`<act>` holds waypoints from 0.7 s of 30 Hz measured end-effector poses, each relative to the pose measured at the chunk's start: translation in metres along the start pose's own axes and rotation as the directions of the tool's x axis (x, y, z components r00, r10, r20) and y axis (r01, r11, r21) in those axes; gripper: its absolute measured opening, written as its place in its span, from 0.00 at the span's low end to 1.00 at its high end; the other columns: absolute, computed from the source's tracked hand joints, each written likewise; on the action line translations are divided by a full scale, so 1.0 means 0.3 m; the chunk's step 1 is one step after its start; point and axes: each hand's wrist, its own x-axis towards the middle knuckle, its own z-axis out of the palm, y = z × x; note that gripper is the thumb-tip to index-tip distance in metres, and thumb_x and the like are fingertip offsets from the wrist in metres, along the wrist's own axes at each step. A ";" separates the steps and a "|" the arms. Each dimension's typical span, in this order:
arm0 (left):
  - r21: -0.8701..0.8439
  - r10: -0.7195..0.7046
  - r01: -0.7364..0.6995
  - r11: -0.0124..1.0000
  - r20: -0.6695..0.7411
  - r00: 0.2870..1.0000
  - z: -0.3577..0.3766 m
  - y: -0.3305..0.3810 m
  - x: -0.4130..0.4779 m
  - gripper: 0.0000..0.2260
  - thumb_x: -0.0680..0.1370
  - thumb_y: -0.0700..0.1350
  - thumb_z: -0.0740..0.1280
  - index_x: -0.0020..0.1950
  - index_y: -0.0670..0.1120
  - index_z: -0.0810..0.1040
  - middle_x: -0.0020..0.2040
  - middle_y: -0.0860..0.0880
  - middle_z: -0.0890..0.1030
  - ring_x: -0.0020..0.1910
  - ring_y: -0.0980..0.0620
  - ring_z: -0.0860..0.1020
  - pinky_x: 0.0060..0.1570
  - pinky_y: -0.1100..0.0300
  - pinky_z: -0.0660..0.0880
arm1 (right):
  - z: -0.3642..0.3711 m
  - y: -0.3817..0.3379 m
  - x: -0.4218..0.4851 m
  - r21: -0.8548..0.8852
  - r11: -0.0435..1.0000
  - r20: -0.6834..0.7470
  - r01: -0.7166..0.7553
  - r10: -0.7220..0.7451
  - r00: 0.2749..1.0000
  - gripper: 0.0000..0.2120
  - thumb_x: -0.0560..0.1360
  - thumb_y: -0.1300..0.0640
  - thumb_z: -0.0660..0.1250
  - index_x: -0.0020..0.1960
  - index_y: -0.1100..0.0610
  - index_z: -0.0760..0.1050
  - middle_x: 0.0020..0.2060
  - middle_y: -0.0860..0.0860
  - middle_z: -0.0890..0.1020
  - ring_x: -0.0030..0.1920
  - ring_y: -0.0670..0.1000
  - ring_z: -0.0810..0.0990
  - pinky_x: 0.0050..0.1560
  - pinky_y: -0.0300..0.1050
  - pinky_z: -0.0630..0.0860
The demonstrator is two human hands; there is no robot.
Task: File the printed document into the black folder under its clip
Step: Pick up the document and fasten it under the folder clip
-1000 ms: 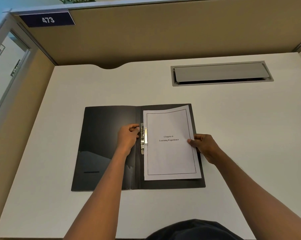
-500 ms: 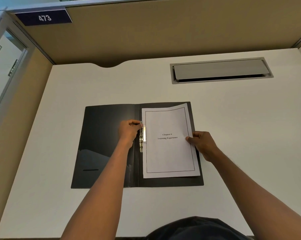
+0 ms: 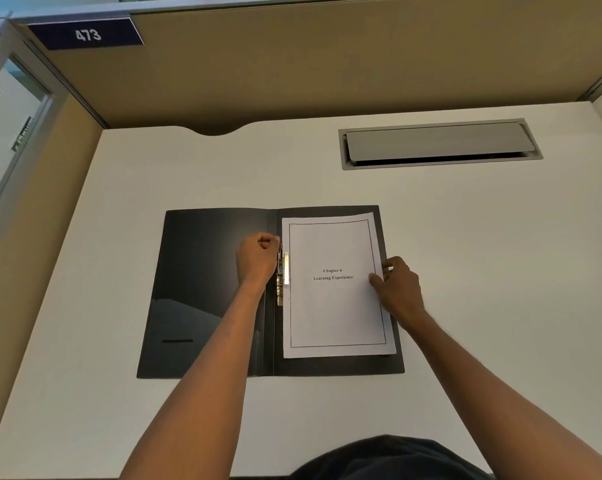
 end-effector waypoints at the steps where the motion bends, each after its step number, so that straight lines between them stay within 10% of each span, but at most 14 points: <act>1: 0.044 0.042 -0.041 0.998 -0.004 0.999 0.001 0.013 0.006 0.07 0.82 0.44 0.68 0.54 0.45 0.85 0.46 0.49 0.85 0.43 0.53 0.81 0.47 0.57 0.81 | 0.001 0.003 -0.004 -0.051 0.999 -0.008 0.008 -0.008 1.000 0.18 0.78 0.52 0.70 0.64 0.60 0.73 0.53 0.53 0.78 0.53 0.57 0.80 0.57 0.54 0.77; 6: 0.271 0.198 -0.234 0.934 0.151 0.968 0.013 0.062 0.087 0.07 0.82 0.41 0.62 0.51 0.45 0.80 0.54 0.43 0.81 0.56 0.44 0.79 0.48 0.57 0.76 | -0.003 0.022 -0.013 -0.093 0.995 -0.027 0.027 -0.029 0.999 0.17 0.78 0.54 0.69 0.63 0.61 0.75 0.56 0.58 0.77 0.52 0.56 0.77 0.53 0.49 0.74; 9: 0.341 0.189 -0.266 0.902 0.241 0.952 0.018 0.080 0.141 0.14 0.84 0.41 0.60 0.67 0.41 0.78 0.63 0.38 0.79 0.62 0.40 0.78 0.61 0.47 0.78 | -0.007 0.022 -0.017 -0.039 0.998 -0.014 0.046 -0.047 0.999 0.14 0.78 0.59 0.68 0.62 0.62 0.75 0.55 0.58 0.79 0.49 0.52 0.75 0.52 0.44 0.71; 21: 0.209 0.285 -0.326 0.922 0.203 0.937 0.049 0.085 0.210 0.09 0.78 0.38 0.72 0.57 0.38 0.86 0.54 0.41 0.86 0.51 0.49 0.83 0.48 0.67 0.73 | 0.011 -0.001 -0.029 -0.024 0.999 -0.048 0.043 -0.044 0.998 0.15 0.79 0.61 0.67 0.66 0.63 0.75 0.57 0.58 0.77 0.54 0.57 0.78 0.56 0.44 0.72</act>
